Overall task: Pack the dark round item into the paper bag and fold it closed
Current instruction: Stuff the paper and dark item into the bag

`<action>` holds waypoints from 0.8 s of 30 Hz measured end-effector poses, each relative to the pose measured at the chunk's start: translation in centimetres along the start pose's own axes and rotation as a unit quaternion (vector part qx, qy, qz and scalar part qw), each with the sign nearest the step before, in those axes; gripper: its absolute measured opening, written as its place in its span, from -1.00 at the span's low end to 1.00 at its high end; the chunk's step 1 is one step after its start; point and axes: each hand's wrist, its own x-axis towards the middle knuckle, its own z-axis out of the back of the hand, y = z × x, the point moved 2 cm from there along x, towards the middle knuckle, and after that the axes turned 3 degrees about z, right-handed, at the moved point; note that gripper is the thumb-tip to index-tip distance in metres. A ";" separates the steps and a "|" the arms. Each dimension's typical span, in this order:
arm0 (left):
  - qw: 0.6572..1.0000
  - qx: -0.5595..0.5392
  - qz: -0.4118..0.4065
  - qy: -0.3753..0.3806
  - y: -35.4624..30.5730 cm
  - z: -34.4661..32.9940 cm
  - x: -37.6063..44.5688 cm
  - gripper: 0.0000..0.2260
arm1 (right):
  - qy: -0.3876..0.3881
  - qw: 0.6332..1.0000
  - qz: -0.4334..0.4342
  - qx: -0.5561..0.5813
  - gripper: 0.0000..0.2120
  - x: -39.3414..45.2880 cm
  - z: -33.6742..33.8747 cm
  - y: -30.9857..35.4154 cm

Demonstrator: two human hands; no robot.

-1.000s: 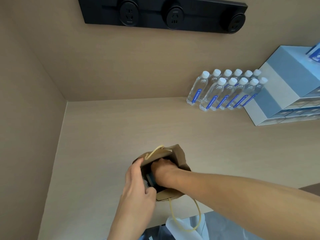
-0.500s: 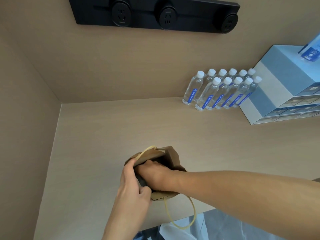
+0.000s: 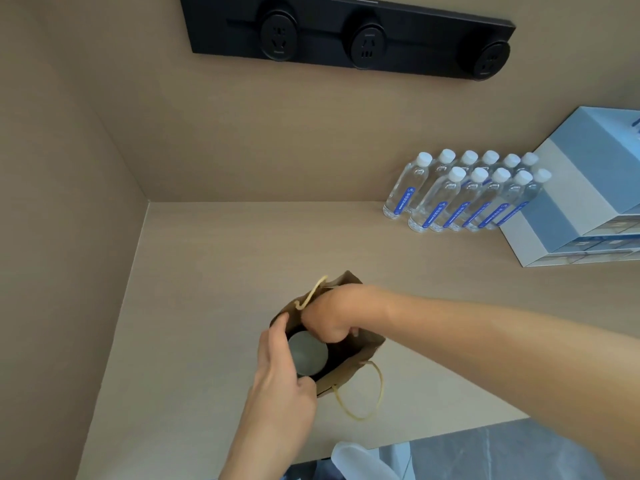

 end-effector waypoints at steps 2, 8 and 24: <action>1.000 0.006 -0.005 -0.001 0.0 -0.3 0.1 -0.23 | 0.065 0.998 -0.027 -0.005 -0.74 1.0 -0.8 0.1; 1.000 0.007 0.006 0.003 0.8 -0.6 0.1 -0.20 | 0.153 0.985 -0.066 0.052 -0.78 3.0 -2.7 -0.4; 1.000 0.003 -0.009 -0.003 1.1 -1.2 0.7 -0.20 | 0.169 0.982 0.001 -0.086 -0.72 1.3 -2.3 0.8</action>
